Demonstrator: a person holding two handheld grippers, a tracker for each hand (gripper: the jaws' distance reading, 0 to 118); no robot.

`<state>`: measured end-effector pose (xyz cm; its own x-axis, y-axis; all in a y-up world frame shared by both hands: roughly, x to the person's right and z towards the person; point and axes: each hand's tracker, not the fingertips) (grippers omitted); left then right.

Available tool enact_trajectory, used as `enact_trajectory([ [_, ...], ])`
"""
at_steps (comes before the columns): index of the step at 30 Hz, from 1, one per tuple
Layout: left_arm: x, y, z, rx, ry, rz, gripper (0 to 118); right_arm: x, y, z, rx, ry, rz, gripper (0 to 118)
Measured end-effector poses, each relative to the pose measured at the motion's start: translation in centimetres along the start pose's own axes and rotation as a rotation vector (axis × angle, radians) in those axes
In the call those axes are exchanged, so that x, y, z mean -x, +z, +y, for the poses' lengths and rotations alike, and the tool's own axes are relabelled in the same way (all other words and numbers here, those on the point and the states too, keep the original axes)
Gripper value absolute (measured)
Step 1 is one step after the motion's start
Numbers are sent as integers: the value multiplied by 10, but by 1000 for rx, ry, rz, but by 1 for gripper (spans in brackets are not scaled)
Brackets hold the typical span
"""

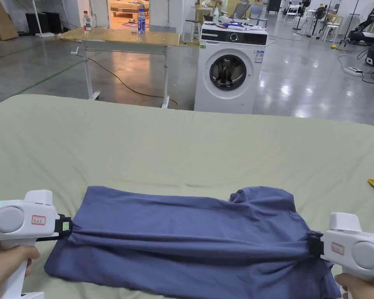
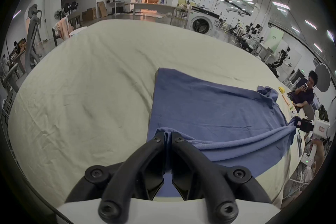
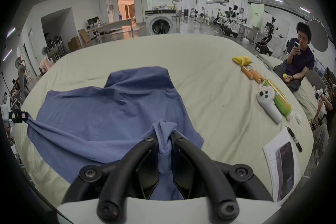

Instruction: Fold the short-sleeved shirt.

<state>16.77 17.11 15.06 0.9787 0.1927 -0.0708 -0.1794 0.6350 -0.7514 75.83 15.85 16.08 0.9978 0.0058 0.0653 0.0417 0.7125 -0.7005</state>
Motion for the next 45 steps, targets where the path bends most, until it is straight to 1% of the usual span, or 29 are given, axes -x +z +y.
enact_trajectory([
  [3, -1, -15, -3, 22, 10, 10, 2, 5, -16, -1, 31, 37, -19, 11],
  [8, -5, -26, -8, 21, 5, 23, 5, 5, -23, -3, 31, 40, -36, 15],
  [9, -6, -24, -9, 9, 3, 22, 11, 6, -19, -4, 12, 42, -46, 20],
  [10, -7, -18, -9, -14, 8, 29, 17, 7, -12, -4, -33, 38, -58, 30],
  [11, -8, -13, -10, -55, 12, 22, 24, 7, -5, -4, -77, 31, -47, 41],
  [12, -10, -6, -11, -90, 6, 9, 34, 9, 3, -4, -119, 24, -29, 54],
  [13, -13, 1, -13, -123, 8, -2, 38, 12, 13, -5, -169, 9, -9, 58],
  [14, -13, 9, -12, -146, 1, -11, 40, 15, 20, -5, -206, 6, -8, 59],
  [18, -27, 42, -23, -297, -65, -6, 38, 34, 54, -11, -356, 8, -8, 58],
  [19, -33, 50, -28, -338, -89, 10, 36, 40, 62, -14, -388, 11, -12, 57],
  [20, -38, 57, -34, -374, -110, 25, 33, 45, 68, -17, -414, 10, -11, 51],
  [22, -44, 70, -44, -442, -134, 37, 17, 59, 82, -22, -448, -3, -6, 20],
  [23, -48, 76, -49, -470, -138, 35, 8, 63, 87, -25, -464, -9, 0, 7],
  [24, -53, 83, -55, -499, -137, 37, 0, 69, 93, -27, -482, -16, 4, 6],
  [26, -48, 86, -63, -537, -126, 51, 0, 78, 104, -31, -512, -17, 16, 2],
  [29, -53, 103, -76, -599, -130, 44, 0, 89, 118, -37, -551, -9, 17, 1],
  [30, -55, 110, -79, -611, -151, 54, 0, 92, 122, -39, -564, 3, 21, 1],
  [33, -53, 120, -81, -600, -152, 67, 0, 98, 134, -42, -577, 16, 47, 1],
  [35, -37, 113, -80, -555, -112, 26, 0, 100, 137, -44, -575, 11, 65, 1],
  [37, -24, 102, -76, -459, -79, 50, 0, 102, 138, -46, -572, 23, 65, 1],
  [40, -3, 79, -69, -338, -72, 59, 0, 102, 137, -49, -556, 33, 76, 1],
  [43, 19, 52, -59, -198, -3, 13, 0, 101, 134, -52, -533, 42, 76, 1],
  [44, 25, 44, -55, -155, 10, 20, 0, 99, 133, -53, -525, 44, 78, 1],
  [45, 21, 42, -54, -128, 17, 32, 6, 98, 132, -54, -512, 47, 78, 1],
])
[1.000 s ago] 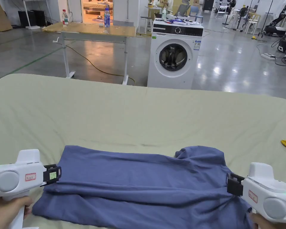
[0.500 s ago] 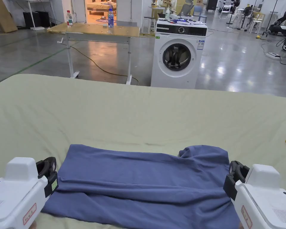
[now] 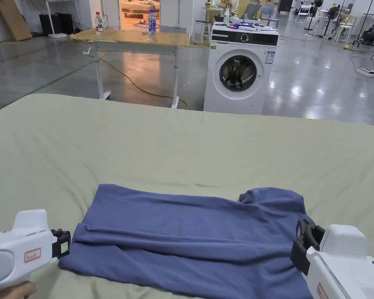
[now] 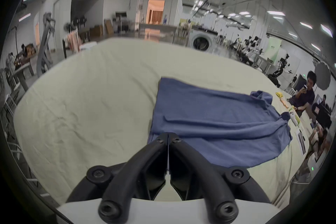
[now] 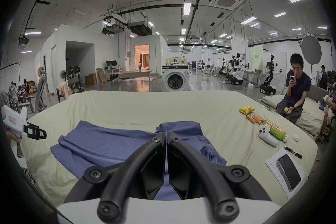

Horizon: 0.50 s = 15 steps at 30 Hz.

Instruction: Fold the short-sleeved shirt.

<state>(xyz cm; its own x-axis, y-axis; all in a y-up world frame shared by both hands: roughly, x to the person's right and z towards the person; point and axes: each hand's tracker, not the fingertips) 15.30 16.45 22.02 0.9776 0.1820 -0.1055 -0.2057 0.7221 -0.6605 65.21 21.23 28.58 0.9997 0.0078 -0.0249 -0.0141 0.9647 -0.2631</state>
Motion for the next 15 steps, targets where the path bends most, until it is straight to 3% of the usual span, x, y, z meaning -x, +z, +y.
enact_trajectory([
  [2, 2, -11, 3, 58, -9, 26, 23, -1, -1, -3, 15, 12, -4, 1],
  [5, -2, -22, 2, 140, 16, 56, 65, -4, -1, -7, 33, 20, -8, 1],
  [6, -2, -28, 1, 176, 19, 68, 68, -5, -1, -8, 38, 18, -9, 1],
  [11, -14, -47, -14, 329, -45, 131, 67, -9, -1, -13, 59, 23, -21, 1],
  [13, -25, -41, -17, 274, -99, 157, 63, -11, -1, -15, 69, 20, -20, 1],
  [14, -30, -40, -17, 279, -102, 161, 58, -12, -1, -16, 73, 19, -20, 1],
  [15, -37, -39, -18, 275, -123, 167, 45, -12, -2, -17, 79, 18, -22, 1],
])
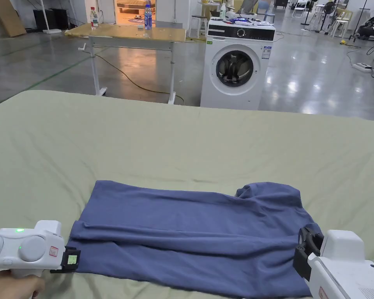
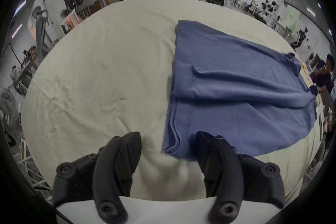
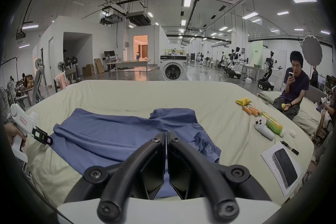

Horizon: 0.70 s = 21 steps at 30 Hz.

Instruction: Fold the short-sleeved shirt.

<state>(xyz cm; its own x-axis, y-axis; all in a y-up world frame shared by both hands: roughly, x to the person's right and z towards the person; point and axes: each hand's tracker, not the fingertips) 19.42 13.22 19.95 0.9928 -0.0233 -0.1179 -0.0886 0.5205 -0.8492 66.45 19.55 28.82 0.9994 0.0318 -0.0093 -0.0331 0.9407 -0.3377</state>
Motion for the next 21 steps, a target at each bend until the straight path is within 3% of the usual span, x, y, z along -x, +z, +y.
enact_trajectory([
  [3, -12, 4, -3, -2, -114, -41, 3, -4, -2, -4, 16, -9, -4, 1],
  [7, -20, 8, -10, -10, -182, -38, 1, -15, -8, -8, 51, -35, -14, 1],
  [14, 2, 37, -23, -80, -152, -93, 0, -62, -29, -17, 175, -33, -80, 4],
  [17, 9, 50, -30, -122, -120, -122, 0, -82, -42, -22, 231, -17, -88, 17],
  [20, 17, 56, -32, -138, -98, -141, 0, -94, -60, -26, 340, -13, -67, 62],
  [21, 18, 58, -33, -146, -93, -147, 0, -98, -67, -29, 375, -33, -40, 70],
])
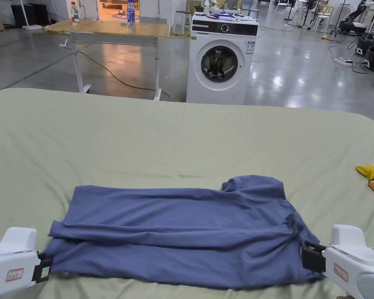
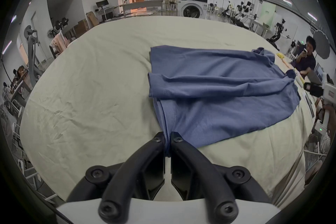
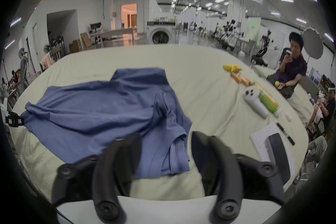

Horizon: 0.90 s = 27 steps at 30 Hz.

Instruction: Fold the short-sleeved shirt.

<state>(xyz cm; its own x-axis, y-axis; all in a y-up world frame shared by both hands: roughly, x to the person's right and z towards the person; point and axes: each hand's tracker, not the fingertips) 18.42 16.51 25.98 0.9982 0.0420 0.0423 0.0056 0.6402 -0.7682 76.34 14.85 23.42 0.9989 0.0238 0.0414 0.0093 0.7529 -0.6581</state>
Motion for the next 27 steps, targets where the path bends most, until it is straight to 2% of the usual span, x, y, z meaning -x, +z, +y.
enact_trajectory([
  [3, 3, -1, 1, -7, 12, -4, 0, -3, -23, -3, 89, 16, 32, 70],
  [5, 3, -3, 2, -11, 12, -4, 0, -2, -39, -9, 134, 47, 15, 67],
  [8, 5, -4, 2, -13, 19, -4, 0, 1, -51, -18, 200, 45, 27, 24],
  [9, 3, -4, 2, -15, 23, -4, 0, 1, -51, -21, 195, 24, 66, 18],
  [11, 4, -3, 2, -20, 29, -5, 0, 2, -47, -23, 163, 24, 51, 11],
  [17, 5, 6, 9, -64, 37, -6, 0, -2, -23, -12, 129, 11, 63, 8],
  [24, 7, 41, 32, -167, 48, -25, 0, -2, 32, 28, 39, 49, 37, 3],
  [25, 9, 46, 36, -180, 47, -11, 0, -2, 41, 34, 21, 64, 10, 3],
  [27, 14, 55, 40, -187, 53, -13, 0, -6, 55, 40, 10, 48, 33, 3],
])
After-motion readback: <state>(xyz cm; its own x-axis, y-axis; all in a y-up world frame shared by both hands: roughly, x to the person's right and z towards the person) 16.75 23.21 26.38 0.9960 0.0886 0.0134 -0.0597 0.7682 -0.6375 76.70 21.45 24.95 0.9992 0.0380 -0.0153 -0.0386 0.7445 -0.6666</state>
